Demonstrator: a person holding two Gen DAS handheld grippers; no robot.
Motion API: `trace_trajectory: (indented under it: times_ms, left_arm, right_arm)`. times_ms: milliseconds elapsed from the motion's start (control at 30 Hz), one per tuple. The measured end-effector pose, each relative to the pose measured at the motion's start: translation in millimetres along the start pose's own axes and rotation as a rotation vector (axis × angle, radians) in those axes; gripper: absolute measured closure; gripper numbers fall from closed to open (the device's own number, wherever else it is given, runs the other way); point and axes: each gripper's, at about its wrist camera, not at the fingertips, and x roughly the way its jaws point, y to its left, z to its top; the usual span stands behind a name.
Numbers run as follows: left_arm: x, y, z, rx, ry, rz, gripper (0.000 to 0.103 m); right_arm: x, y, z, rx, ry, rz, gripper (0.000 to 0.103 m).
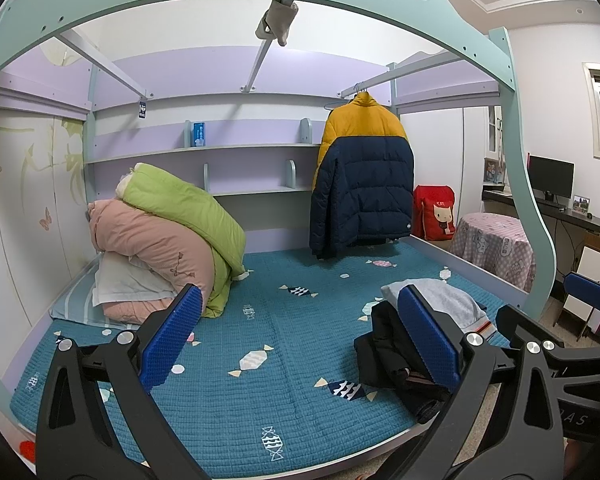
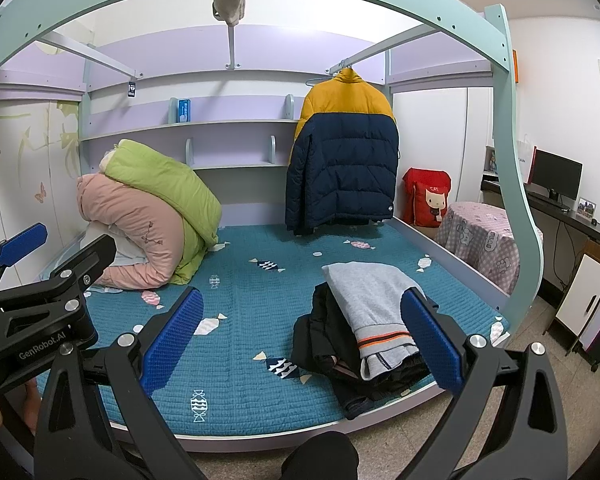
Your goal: Fold large clothes
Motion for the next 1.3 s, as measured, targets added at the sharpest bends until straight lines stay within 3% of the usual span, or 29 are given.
trace_trajectory:
  times_ms: [833, 1300]
  left_arm:
    - [6.0, 2.0, -6.4, -0.001, 0.009, -0.006, 0.005]
    - [46.7, 22.1, -16.7, -0.013, 0.041, -0.031, 0.005]
  right_arm:
    - [0.2, 0.7, -4.6, -0.004, 0.008, -0.005, 0.007]
    - [33.9, 6.3, -3.0, -0.033, 0.049, -0.022, 0.007]
